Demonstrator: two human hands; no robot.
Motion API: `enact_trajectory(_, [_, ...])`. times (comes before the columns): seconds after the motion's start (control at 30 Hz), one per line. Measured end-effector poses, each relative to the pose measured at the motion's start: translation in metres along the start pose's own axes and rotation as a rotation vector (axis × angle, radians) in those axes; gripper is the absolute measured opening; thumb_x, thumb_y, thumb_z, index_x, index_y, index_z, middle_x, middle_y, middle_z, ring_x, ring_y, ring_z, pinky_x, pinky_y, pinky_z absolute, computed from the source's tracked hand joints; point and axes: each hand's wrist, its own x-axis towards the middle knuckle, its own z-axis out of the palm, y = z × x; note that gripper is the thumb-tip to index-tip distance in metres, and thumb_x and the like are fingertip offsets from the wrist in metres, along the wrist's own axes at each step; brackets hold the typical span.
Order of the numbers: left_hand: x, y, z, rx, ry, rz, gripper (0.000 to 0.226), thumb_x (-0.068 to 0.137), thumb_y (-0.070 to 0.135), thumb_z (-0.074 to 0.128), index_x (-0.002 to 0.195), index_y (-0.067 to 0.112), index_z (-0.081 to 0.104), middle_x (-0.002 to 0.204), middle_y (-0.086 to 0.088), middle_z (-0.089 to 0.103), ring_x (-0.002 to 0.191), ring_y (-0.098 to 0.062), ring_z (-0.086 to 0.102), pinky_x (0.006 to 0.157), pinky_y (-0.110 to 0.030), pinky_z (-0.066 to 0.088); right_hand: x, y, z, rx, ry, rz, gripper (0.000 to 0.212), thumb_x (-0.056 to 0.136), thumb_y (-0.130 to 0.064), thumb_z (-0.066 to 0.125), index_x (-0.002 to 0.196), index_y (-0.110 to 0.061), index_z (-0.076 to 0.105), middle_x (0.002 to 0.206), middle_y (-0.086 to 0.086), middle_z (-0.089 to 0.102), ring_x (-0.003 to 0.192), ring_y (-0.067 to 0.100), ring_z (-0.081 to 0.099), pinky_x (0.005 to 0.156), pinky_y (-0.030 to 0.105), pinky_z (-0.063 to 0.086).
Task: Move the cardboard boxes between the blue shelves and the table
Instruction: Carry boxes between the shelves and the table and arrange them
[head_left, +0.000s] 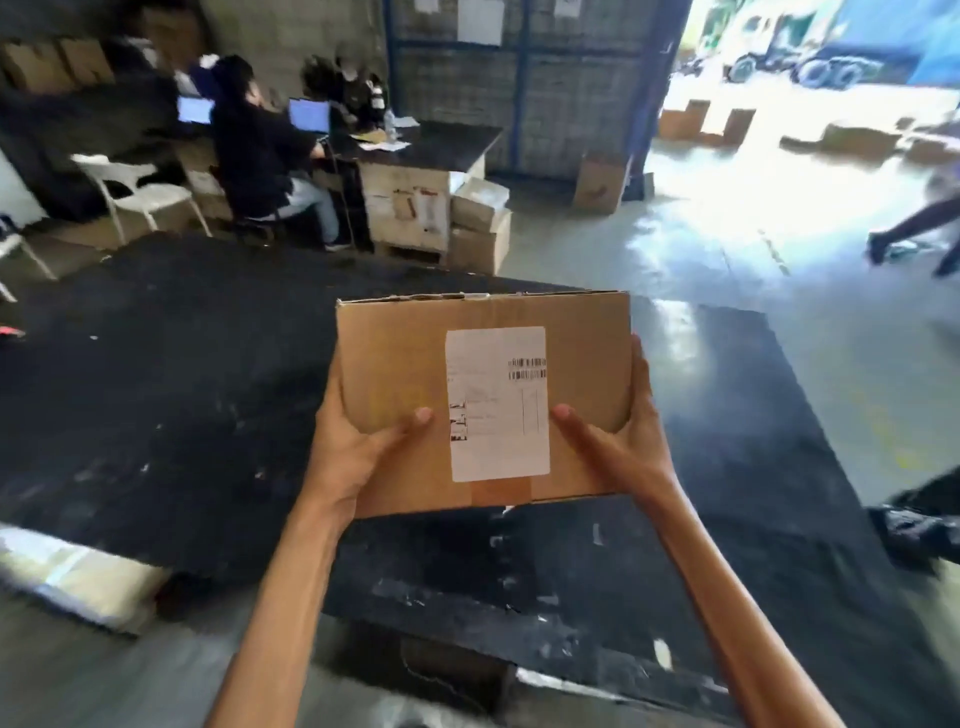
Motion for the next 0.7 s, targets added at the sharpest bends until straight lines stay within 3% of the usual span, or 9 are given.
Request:
enact_trajectory(0.13, [-0.023, -0.023, 0.078, -0.045, -0.185, -0.069, 0.112, 0.052, 0.040, 0.095, 0.148, 0.043, 0.037, 0.129, 0.011, 0.065, 0.109, -0.008, 0.068, 0.074, -0.027, 0.061, -0.057, 0.037, -0.077, -0.097, 0.166, 0.130, 0.117, 0.073, -0.055, 0.086, 0.157, -0.051, 0.004, 0.140, -0.006, 0.056, 0.110, 0.013, 0.065, 0.095, 0.044, 0.059])
enact_trajectory(0.27, [-0.043, -0.037, 0.159, -0.066, -0.333, -0.105, 0.106, 0.065, 0.021, 0.096, 0.150, 0.038, 0.035, 0.130, 0.007, 0.065, 0.109, -0.008, 0.069, 0.078, -0.027, 0.062, -0.092, 0.068, -0.146, -0.128, 0.297, 0.186, 0.116, 0.073, -0.053, 0.086, 0.157, -0.051, 0.006, 0.127, -0.023, 0.053, 0.104, 0.001, 0.061, 0.090, 0.035, 0.059])
enact_trajectory(0.4, [-0.045, -0.055, 0.224, -0.054, -0.424, -0.130, 0.114, 0.054, 0.036, 0.096, 0.150, 0.041, 0.034, 0.131, 0.008, 0.064, 0.114, -0.012, 0.068, 0.088, -0.040, 0.061, -0.099, 0.104, -0.198, -0.154, 0.384, 0.225, 0.120, 0.072, -0.055, 0.085, 0.159, -0.046, 0.003, 0.119, -0.043, 0.034, 0.095, -0.016, 0.050, 0.077, 0.009, 0.045])
enact_trajectory(0.5, [-0.033, -0.066, 0.274, -0.022, -0.460, -0.143, 0.118, 0.050, 0.043, 0.097, 0.149, 0.040, 0.034, 0.134, 0.005, 0.063, 0.117, -0.017, 0.067, 0.092, -0.049, 0.059, -0.087, 0.140, -0.230, -0.159, 0.413, 0.247, 0.121, 0.072, -0.052, 0.084, 0.158, -0.049, 0.000, 0.124, -0.042, 0.036, 0.099, -0.015, 0.052, 0.088, 0.018, 0.050])
enact_trajectory(0.57, [-0.025, -0.072, 0.309, -0.006, -0.473, -0.135, 0.120, 0.049, 0.045, 0.096, 0.150, 0.038, 0.033, 0.133, 0.006, 0.062, 0.116, -0.015, 0.066, 0.092, -0.046, 0.059, -0.075, 0.165, -0.252, -0.130, 0.426, 0.260, 0.122, 0.071, -0.051, 0.087, 0.157, -0.051, 0.000, 0.129, -0.041, 0.039, 0.104, -0.008, 0.057, 0.096, 0.032, 0.054])
enact_trajectory(0.6, [-0.021, -0.077, 0.327, -0.005, -0.480, -0.123, 0.118, 0.049, 0.044, 0.095, 0.150, 0.038, 0.034, 0.131, 0.008, 0.064, 0.115, -0.013, 0.067, 0.090, -0.042, 0.060, -0.069, 0.179, -0.262, -0.112, 0.433, 0.263, 0.122, 0.071, -0.049, 0.088, 0.157, -0.051, 0.001, 0.128, -0.046, 0.039, 0.104, -0.010, 0.058, 0.096, 0.032, 0.054])
enact_trajectory(0.7, [-0.008, -0.091, 0.371, -0.010, -0.481, -0.104, 0.112, 0.052, 0.042, 0.092, 0.149, 0.038, 0.037, 0.123, 0.016, 0.068, 0.110, -0.007, 0.068, 0.082, -0.027, 0.061, -0.046, 0.216, -0.287, -0.090, 0.446, 0.264, 0.122, 0.073, -0.039, 0.088, 0.160, -0.041, 0.004, 0.120, -0.067, 0.029, 0.106, -0.031, 0.049, 0.091, 0.015, 0.046])
